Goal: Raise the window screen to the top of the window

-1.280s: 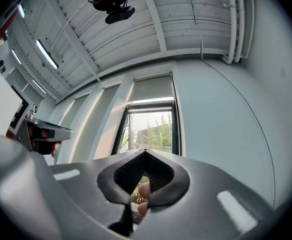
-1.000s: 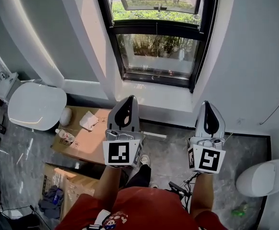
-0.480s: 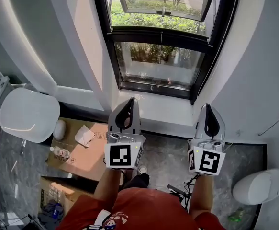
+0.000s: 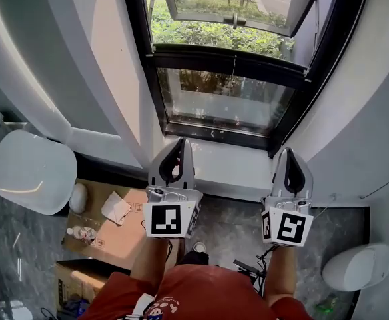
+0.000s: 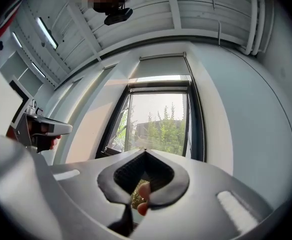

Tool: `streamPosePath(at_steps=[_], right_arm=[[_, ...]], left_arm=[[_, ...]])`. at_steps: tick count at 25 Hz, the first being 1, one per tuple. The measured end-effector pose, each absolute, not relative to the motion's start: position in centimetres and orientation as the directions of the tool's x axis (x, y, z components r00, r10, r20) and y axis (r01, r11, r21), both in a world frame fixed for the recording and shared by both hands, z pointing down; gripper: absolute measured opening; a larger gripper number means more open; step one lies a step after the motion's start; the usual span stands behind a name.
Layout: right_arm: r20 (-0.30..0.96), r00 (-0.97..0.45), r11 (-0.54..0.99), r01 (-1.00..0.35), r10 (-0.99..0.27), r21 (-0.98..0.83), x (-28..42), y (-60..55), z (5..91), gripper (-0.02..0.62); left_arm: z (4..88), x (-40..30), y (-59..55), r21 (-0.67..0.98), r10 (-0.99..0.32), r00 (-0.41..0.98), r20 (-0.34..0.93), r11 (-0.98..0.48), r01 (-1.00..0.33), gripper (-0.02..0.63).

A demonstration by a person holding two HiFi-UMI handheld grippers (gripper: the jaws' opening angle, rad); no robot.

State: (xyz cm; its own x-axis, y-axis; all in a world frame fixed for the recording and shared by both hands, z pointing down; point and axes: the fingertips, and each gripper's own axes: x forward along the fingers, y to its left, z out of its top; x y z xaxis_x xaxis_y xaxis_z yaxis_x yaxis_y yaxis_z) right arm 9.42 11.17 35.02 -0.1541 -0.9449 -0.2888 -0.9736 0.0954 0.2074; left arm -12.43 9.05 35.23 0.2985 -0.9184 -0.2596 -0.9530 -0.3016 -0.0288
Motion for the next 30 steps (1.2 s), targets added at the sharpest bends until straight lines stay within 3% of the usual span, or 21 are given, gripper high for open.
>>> streamPosePath(at_steps=[18, 30], right_arm=[[-0.307, -0.126, 0.066, -0.978, -0.943, 0.2, 8.9, 5.4, 35.4, 0.009], [-0.309, -0.128, 0.075, -0.981, -0.942, 0.178, 13.1, -4.9, 36.2, 0.009]], left_arm=[[35.5, -13.2, 2.5, -0.022, -0.906, 0.322, -0.275, -0.329, -0.944, 0.005], [35.6, -9.7, -7.2, -0.068, -0.91, 0.316, -0.268, -0.31, -0.948, 0.005]])
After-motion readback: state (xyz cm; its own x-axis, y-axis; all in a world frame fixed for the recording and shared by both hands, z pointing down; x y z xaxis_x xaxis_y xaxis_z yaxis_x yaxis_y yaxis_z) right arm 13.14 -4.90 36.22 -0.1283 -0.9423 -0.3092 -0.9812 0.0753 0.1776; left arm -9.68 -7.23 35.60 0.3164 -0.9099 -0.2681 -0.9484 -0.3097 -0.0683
